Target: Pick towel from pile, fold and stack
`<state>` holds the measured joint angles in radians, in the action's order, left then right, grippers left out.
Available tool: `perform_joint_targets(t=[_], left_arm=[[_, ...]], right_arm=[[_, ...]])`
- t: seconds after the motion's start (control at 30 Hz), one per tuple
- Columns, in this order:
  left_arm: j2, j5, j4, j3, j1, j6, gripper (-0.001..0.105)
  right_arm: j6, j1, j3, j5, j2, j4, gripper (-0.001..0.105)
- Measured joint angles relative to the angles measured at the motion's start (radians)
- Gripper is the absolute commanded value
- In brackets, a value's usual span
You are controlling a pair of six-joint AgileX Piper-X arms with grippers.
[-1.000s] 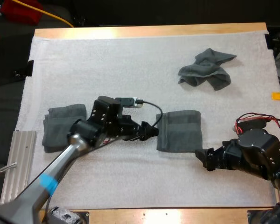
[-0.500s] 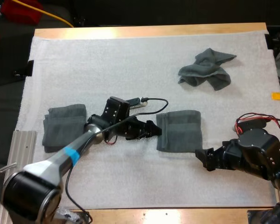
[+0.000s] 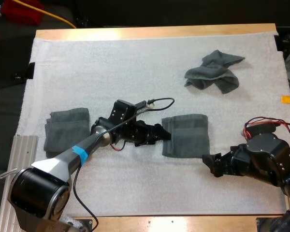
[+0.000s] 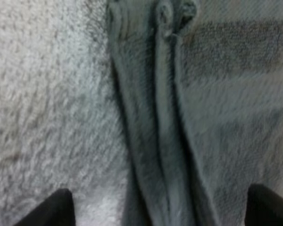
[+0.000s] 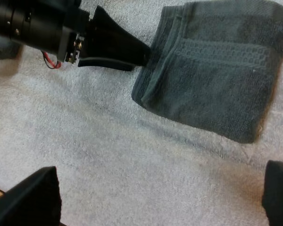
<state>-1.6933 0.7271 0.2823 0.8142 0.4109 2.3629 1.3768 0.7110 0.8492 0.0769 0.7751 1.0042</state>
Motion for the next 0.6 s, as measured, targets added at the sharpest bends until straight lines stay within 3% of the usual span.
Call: perform_joint_targets(t=[0.3,0.6], left_arm=[[-0.016,-0.002,0.0,0.01,0.039,0.071,0.071],[-0.092,0.003,0.006,0.108,0.133,0.129,0.071]], right_arm=[[0.0,0.0,0.0,0.0,0.0,0.0,0.084],[0.0,0.0,0.0,0.0,0.0,0.0,0.084]])
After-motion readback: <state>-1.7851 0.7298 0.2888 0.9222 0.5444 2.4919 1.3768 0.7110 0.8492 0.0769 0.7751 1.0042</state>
